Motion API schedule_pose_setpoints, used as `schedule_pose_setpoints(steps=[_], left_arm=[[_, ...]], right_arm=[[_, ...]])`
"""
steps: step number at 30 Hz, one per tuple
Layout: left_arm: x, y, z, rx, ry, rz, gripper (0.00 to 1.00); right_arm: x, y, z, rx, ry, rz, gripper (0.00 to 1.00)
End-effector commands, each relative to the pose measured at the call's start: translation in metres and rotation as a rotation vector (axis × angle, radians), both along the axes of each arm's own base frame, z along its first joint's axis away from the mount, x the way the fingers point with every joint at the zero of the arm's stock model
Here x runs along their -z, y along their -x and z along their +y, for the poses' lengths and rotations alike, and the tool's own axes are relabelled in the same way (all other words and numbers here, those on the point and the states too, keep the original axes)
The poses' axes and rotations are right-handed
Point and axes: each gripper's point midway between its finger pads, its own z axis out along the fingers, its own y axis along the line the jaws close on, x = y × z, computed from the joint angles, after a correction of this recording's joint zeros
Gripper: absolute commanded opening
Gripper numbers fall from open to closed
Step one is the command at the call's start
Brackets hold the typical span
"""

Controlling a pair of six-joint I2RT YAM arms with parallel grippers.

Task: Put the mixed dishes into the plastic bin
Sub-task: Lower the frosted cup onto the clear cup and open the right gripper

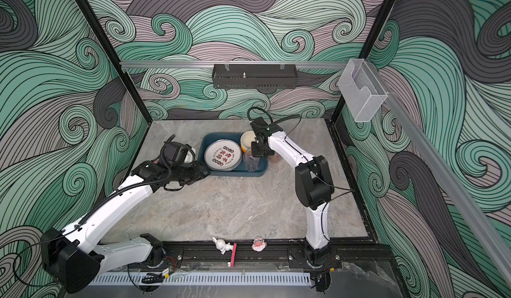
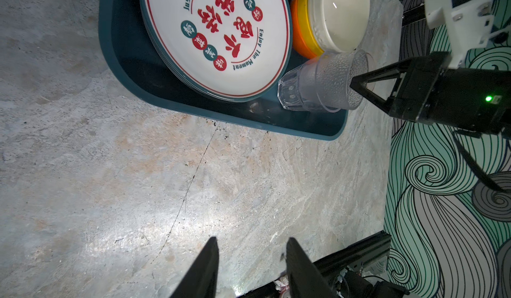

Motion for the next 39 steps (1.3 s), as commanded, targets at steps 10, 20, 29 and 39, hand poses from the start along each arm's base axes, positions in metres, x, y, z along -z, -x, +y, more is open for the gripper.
schedule_pose_setpoints(steps=[10, 20, 29, 39], left_arm=[[-0.006, 0.0, 0.002, -0.011, 0.018, -0.012, 0.43], [-0.003, 0.0, 0.002, -0.017, 0.018, 0.0, 0.43], [-0.001, -0.001, 0.002, -0.019, 0.02, 0.003, 0.43], [0.001, 0.0, 0.002, -0.019, 0.024, 0.013, 0.43]], right_arm=[[0.004, 0.004, 0.0, -0.015, 0.037, 0.008, 0.04], [-0.004, 0.01, -0.006, -0.014, 0.053, -0.001, 0.02], [-0.008, 0.011, -0.008, -0.013, 0.063, -0.003, 0.01], [0.002, 0.006, -0.004, -0.012, 0.081, 0.027, 0.12]])
